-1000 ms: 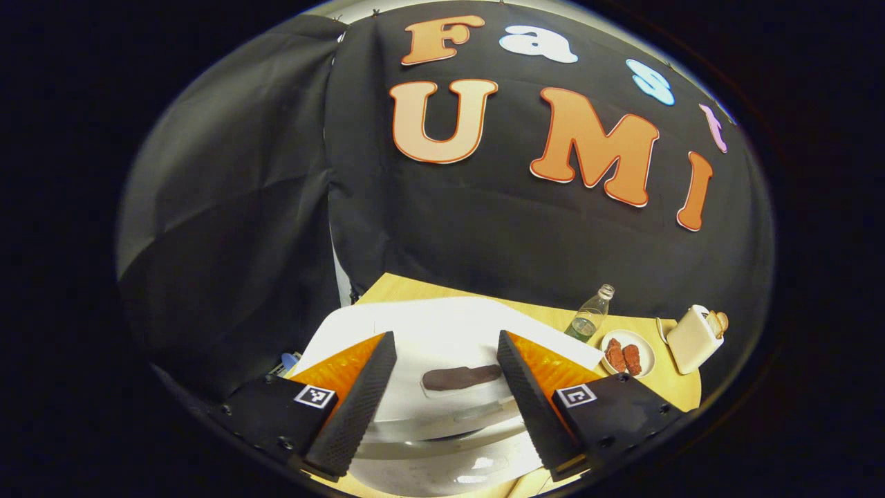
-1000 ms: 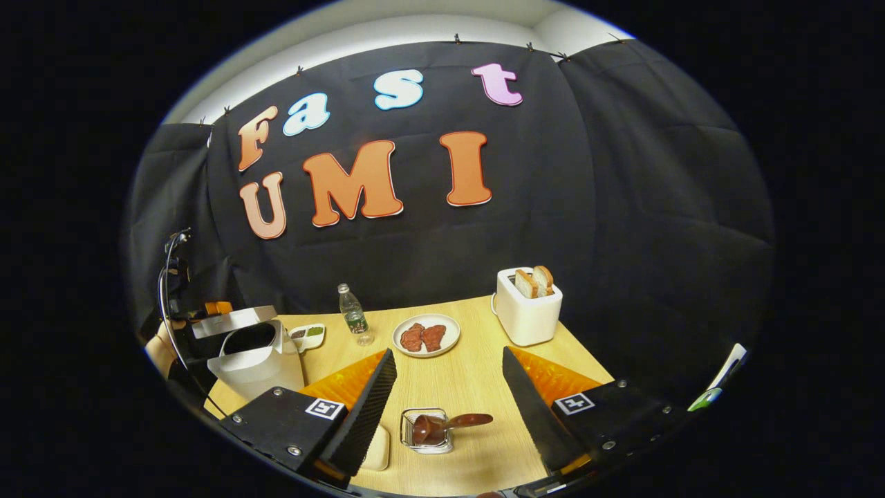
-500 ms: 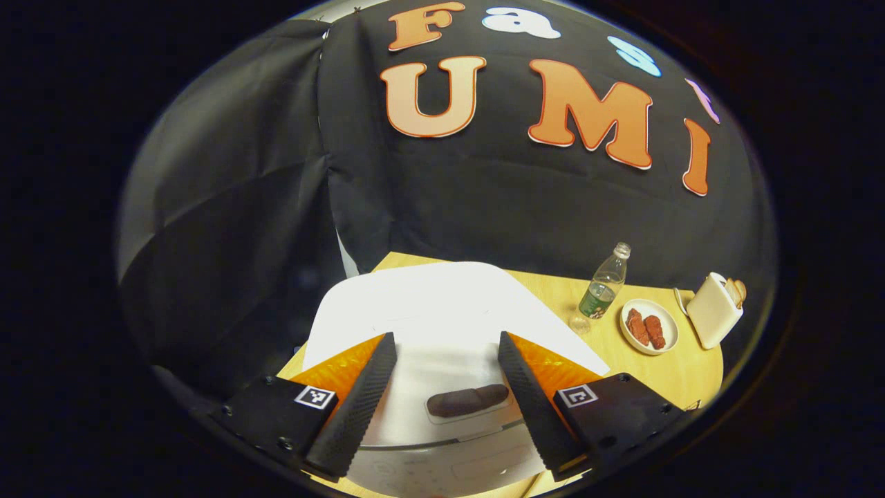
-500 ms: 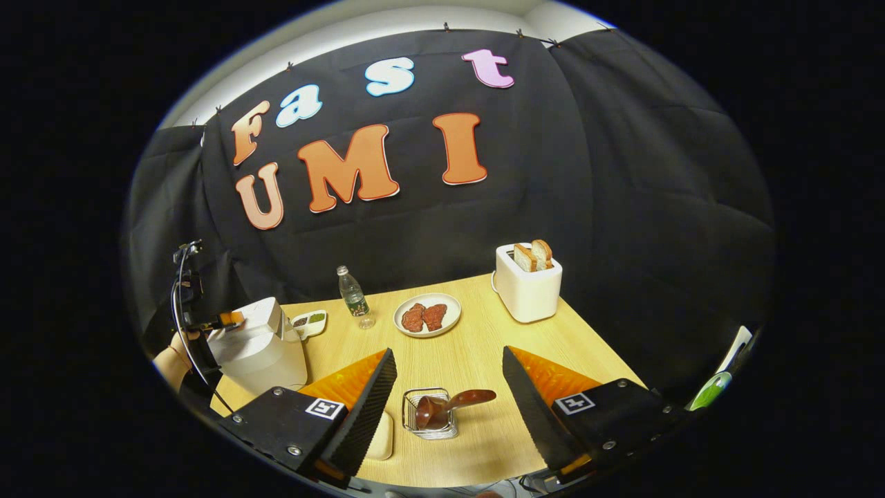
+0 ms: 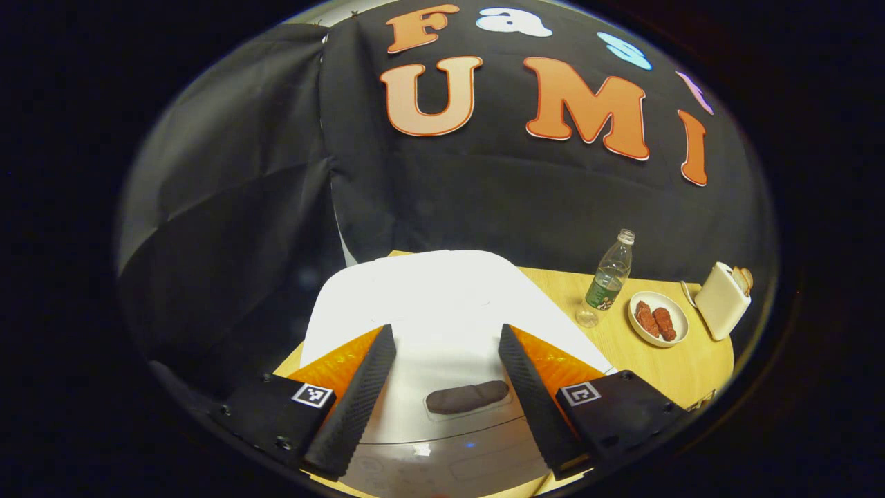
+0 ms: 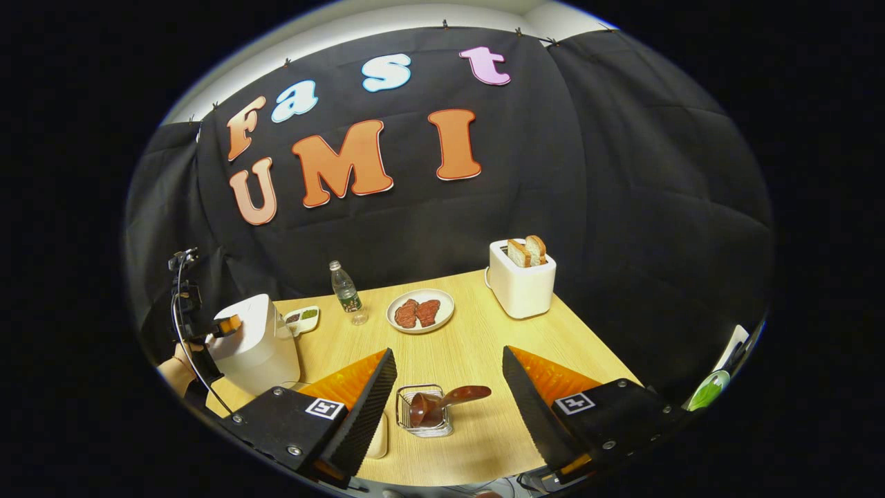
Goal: Close the left gripper, press the button to open the rice cooker; take a wooden spoon from the chopstick holder with the right hand, scoop a spoonful of rice and pour it into the rice cooker, then put the wooden spoon back into the chopstick holder.
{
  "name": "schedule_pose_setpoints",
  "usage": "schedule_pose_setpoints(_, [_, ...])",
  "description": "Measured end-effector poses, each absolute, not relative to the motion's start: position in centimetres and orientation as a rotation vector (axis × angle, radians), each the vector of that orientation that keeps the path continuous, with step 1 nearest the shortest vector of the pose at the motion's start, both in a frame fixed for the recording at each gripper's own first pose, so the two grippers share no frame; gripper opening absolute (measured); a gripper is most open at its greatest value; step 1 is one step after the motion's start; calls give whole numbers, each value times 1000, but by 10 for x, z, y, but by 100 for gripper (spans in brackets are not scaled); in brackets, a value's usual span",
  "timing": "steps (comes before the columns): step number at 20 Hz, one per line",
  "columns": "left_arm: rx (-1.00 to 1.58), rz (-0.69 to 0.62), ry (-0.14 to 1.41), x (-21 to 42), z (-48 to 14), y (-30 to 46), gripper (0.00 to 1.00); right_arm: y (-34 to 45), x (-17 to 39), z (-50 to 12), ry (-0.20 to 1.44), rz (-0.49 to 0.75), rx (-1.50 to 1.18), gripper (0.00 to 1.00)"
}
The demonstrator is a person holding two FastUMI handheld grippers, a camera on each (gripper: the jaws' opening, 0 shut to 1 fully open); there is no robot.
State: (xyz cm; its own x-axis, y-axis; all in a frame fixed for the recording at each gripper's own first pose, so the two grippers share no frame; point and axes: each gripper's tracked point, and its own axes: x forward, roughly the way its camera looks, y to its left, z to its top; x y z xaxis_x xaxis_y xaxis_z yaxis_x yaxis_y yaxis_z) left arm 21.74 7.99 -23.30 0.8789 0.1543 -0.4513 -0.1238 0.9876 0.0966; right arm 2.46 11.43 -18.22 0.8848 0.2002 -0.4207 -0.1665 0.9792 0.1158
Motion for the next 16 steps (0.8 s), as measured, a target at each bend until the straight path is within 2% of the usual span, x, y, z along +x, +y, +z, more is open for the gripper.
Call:
schedule_pose_setpoints(4, [54,105,493,206,-215,79,100,114,27,-171,417,192,70,95])
schedule_pose_setpoints(9, [52,47,329,176,-110,78,96,115,38,-131,331,197,40,95])
schedule_pose_setpoints(10, [45,36,288,169,-85,77,100,115,39,-120,309,197,37,95])
schedule_pose_setpoints(11, [45,27,252,157,-60,79,96,116,39,-106,283,201,32,95])
schedule_pose_setpoints(14, [64,24,175,122,-3,88,100,116,39,-74,226,209,-11,95])
schedule_pose_setpoints(15, [74,30,170,108,13,92,97,117,39,-63,206,211,-27,95])
schedule_pose_setpoints(16, [80,34,155,95,27,96,100,116,38,-50,187,214,-41,95])
